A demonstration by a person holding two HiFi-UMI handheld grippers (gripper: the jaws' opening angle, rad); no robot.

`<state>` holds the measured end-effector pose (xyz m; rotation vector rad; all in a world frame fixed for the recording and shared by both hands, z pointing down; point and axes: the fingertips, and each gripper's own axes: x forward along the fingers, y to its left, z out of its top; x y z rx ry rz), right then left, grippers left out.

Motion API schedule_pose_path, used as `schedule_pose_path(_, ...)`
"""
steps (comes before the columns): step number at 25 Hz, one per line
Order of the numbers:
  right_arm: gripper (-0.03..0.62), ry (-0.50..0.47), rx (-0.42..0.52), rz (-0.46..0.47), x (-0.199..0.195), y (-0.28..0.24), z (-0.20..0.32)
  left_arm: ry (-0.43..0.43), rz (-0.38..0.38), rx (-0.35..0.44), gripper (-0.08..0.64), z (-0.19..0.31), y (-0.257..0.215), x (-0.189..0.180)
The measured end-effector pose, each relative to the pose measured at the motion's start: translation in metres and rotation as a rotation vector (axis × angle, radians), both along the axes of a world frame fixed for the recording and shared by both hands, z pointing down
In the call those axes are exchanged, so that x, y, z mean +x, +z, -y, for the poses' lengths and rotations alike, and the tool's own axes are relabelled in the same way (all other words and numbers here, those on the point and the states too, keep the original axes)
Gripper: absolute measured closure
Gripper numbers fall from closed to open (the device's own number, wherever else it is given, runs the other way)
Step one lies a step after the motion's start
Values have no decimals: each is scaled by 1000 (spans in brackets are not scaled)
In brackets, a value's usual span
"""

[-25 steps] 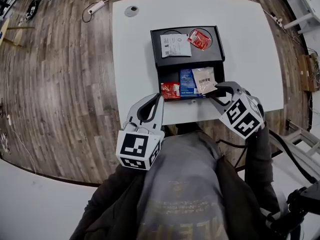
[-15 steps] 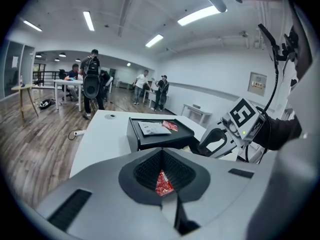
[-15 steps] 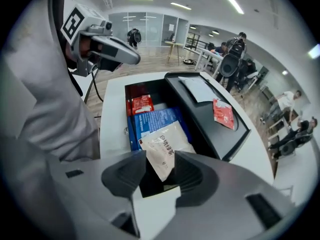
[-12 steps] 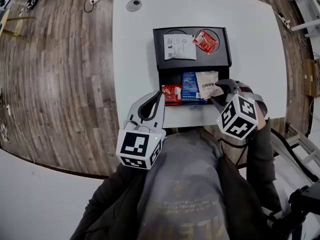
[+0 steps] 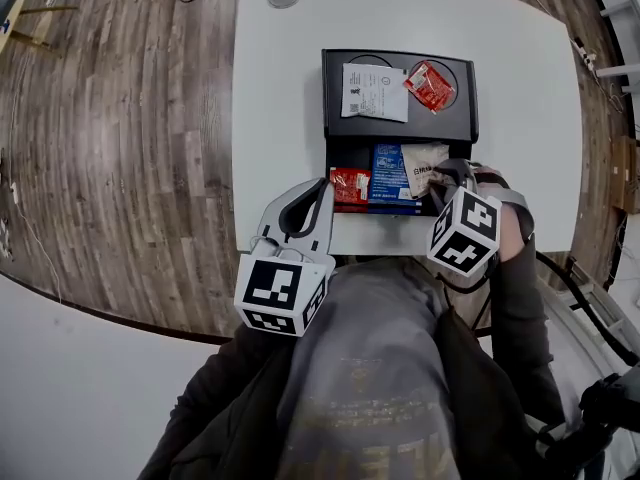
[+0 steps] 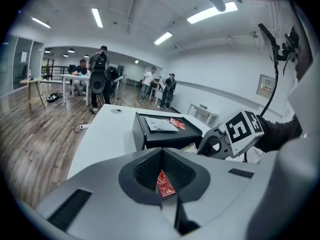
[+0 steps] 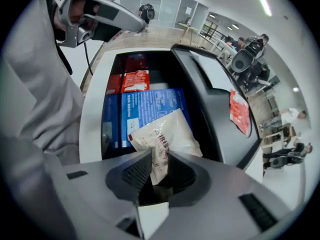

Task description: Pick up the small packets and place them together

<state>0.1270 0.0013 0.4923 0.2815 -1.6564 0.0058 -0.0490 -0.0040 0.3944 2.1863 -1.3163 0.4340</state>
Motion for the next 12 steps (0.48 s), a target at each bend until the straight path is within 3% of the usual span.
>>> schedule_pose_path(3,564,41,42,31,1,-3,9,-2,0,5,557,-1,0,1)
schedule_pose_path(8,569,151,36,168,-3,-14,10,-8,5,15,557,-3,-4,0)
schedule_pose_path(12,569,172,23,254,-11,-34,0,-4,8,36,557,-6,-9,0)
